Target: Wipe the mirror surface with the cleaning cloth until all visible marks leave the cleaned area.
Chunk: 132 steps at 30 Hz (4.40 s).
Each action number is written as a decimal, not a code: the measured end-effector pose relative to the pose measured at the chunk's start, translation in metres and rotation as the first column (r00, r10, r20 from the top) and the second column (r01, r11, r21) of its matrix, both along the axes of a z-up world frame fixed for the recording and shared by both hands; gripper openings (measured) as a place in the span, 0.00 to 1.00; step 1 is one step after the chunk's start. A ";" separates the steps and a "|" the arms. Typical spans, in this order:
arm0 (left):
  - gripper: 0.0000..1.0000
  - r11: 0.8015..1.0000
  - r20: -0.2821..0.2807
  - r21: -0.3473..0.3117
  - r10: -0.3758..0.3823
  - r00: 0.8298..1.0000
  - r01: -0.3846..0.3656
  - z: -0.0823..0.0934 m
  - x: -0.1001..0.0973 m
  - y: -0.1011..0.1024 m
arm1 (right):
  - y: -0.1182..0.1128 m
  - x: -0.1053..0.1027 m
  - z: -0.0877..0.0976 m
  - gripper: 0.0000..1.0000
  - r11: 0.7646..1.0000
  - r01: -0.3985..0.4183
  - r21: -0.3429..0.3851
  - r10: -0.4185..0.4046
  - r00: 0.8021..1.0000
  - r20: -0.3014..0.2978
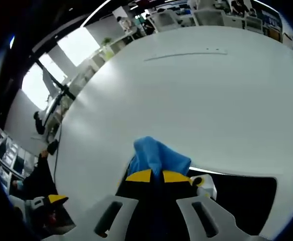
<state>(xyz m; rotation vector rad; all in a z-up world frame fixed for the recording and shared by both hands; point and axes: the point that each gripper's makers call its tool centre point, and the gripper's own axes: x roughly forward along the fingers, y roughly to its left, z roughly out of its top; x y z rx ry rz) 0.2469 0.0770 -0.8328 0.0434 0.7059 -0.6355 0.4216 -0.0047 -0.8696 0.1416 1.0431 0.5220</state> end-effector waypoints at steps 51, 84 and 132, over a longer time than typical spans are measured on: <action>0.99 0.999 0.030 0.034 0.025 0.999 -0.026 0.003 0.004 0.006 | -0.024 -0.047 0.003 0.01 0.999 -0.029 -0.027 0.029 1.000 0.003; 0.99 0.999 0.026 0.036 0.002 1.000 -0.003 0.002 0.001 0.003 | -0.015 -0.112 0.003 0.01 0.998 -0.064 0.016 0.065 0.997 -0.035; 0.99 0.995 0.070 0.081 -0.056 0.996 0.050 0.003 0.000 -0.002 | -0.044 -0.121 0.003 0.00 0.997 -0.073 0.028 0.076 0.992 -0.103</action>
